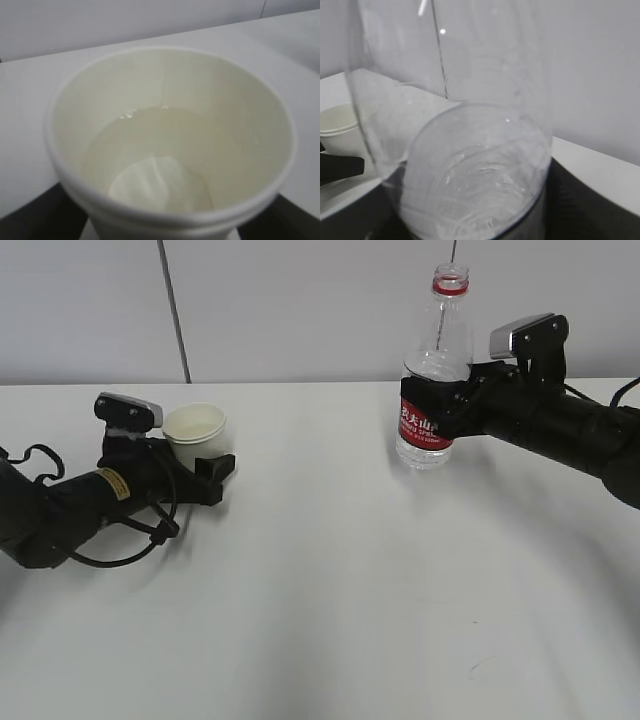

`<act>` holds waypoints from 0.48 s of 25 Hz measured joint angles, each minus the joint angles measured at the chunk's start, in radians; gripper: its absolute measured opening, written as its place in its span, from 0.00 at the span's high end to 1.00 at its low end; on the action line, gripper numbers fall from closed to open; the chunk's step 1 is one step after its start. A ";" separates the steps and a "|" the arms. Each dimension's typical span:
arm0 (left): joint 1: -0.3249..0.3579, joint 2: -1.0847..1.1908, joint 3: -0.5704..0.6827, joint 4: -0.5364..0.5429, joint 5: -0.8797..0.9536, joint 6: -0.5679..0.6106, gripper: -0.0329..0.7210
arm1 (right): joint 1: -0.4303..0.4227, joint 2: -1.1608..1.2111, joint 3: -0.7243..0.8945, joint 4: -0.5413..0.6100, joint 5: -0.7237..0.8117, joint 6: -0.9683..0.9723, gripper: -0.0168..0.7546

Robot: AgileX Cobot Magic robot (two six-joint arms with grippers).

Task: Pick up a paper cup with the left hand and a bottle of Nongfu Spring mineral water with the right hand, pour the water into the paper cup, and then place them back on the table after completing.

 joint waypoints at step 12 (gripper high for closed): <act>0.000 -0.015 0.028 -0.025 -0.030 0.000 0.16 | 0.000 0.000 0.000 0.001 -0.002 0.000 0.40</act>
